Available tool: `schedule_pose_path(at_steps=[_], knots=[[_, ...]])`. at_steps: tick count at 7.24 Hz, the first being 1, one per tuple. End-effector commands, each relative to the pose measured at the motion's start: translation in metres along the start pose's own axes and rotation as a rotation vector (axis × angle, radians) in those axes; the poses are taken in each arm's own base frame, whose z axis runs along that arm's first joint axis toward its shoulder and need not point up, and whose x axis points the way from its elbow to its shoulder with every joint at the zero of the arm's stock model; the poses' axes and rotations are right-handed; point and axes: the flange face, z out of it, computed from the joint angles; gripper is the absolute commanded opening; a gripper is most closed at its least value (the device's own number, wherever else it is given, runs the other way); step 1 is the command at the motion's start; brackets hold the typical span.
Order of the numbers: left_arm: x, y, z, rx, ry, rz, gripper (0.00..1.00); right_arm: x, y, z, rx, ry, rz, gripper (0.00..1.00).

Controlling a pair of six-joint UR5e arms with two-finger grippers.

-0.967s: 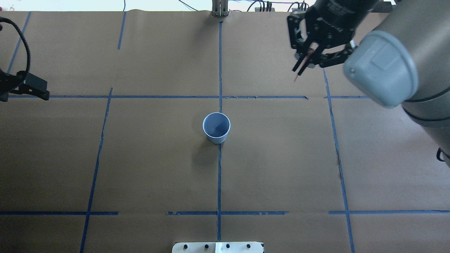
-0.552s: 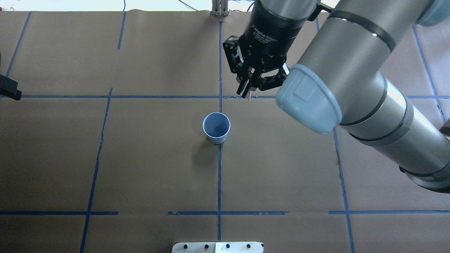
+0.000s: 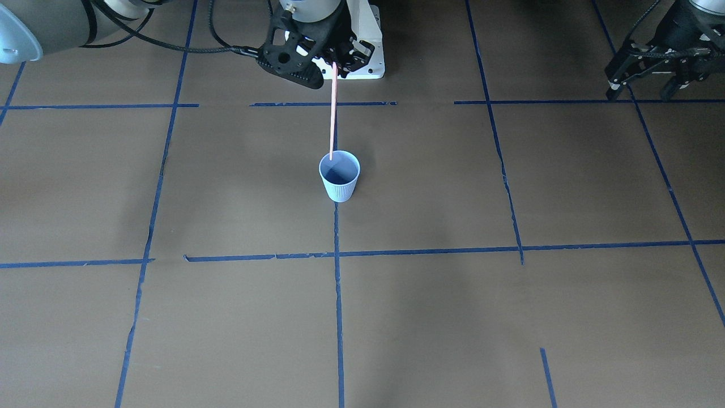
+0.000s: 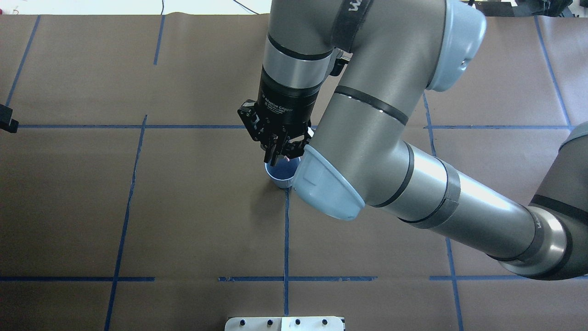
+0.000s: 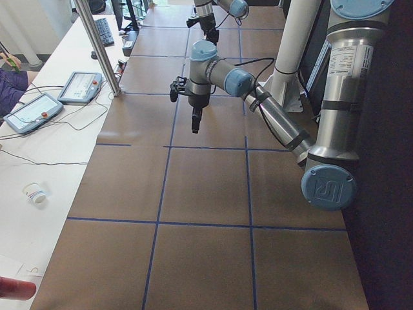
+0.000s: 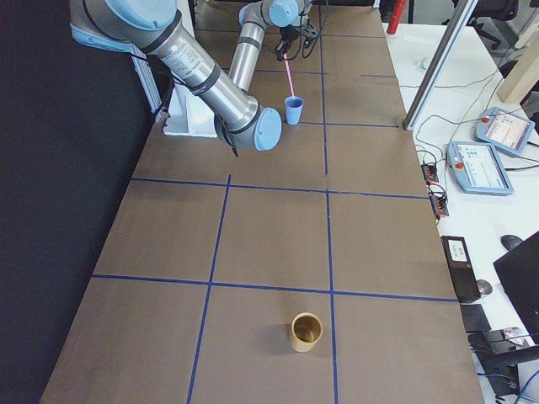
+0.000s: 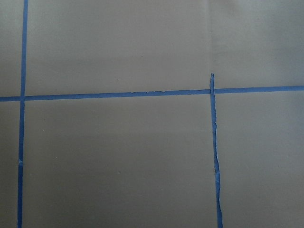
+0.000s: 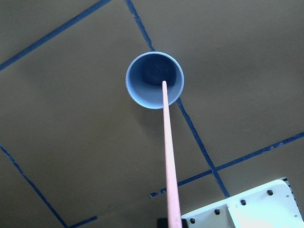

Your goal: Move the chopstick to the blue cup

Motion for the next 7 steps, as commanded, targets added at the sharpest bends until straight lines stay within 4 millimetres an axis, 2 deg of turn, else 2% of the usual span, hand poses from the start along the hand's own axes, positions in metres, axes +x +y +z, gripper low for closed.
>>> schedule_pose_path(at_steps=[1,2,3,4,7], knots=[[-0.0003,0.0004,0.0006,-0.001,0.000,0.000,1.00,-0.0154,-0.0068,0.0285,0.000,-0.001,-0.010,0.00],[-0.0008,0.0001,0.0012,-0.001,-0.002,0.000,1.00,-0.0159,-0.0074,0.0309,-0.002,0.003,-0.008,0.00],[-0.0009,0.0001,0.0013,-0.002,-0.003,-0.001,1.00,-0.0163,-0.0072,0.0319,-0.002,0.003,-0.009,0.29],[-0.0015,0.0002,0.0022,-0.004,-0.002,-0.002,1.00,-0.0157,-0.0079,0.0307,0.016,-0.020,-0.028,0.98],[-0.0031,-0.0012,0.0050,-0.008,-0.006,-0.004,1.00,-0.0107,-0.0078,0.0238,0.040,-0.037,-0.032,1.00]])
